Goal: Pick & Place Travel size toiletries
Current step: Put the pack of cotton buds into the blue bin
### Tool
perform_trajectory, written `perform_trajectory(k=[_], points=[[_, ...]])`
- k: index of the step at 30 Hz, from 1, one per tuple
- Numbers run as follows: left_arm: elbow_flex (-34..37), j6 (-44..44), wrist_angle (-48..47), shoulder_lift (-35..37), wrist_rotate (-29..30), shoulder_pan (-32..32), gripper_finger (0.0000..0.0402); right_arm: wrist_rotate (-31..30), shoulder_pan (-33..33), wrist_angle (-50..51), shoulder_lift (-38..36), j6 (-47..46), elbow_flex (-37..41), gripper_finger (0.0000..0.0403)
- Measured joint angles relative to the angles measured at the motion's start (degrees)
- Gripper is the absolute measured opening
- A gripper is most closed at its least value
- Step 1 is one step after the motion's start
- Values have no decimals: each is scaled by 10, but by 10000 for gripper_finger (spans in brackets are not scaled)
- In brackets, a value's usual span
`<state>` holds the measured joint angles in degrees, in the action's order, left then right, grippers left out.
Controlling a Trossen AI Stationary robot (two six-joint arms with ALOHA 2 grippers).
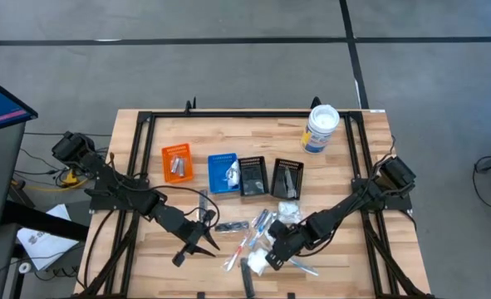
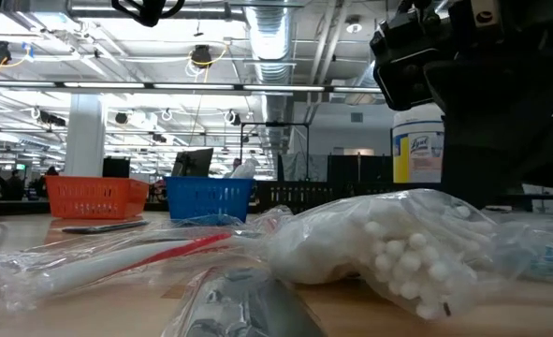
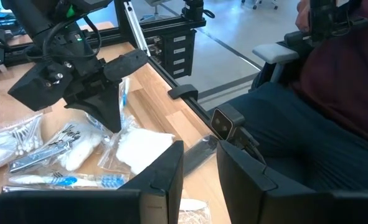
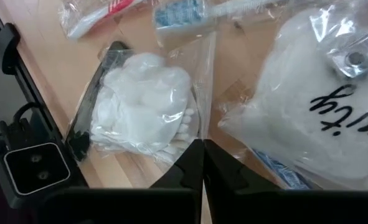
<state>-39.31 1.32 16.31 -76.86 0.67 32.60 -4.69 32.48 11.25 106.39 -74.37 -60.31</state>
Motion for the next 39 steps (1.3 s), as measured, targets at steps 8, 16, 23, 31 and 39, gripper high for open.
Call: perform_trajectory(k=[8, 16, 23, 31, 39], points=[[0, 0, 0, 0, 0, 0, 90, 3, -7, 3, 8, -5, 0, 31], [0, 2, 0, 0, 0, 0, 90, -4, -15, -13, 8, 7, 0, 98], [0, 4, 0, 0, 3, 2, 90, -5, -13, -19, 8, 12, 0, 129], [0, 10, 0, 0, 7, 5, 90, -4, -6, -50, 49, -5, -2, 132], [0, 10, 0, 0, 19, 9, 90, 16, -10, -83, 58, 8, -2, 102]])
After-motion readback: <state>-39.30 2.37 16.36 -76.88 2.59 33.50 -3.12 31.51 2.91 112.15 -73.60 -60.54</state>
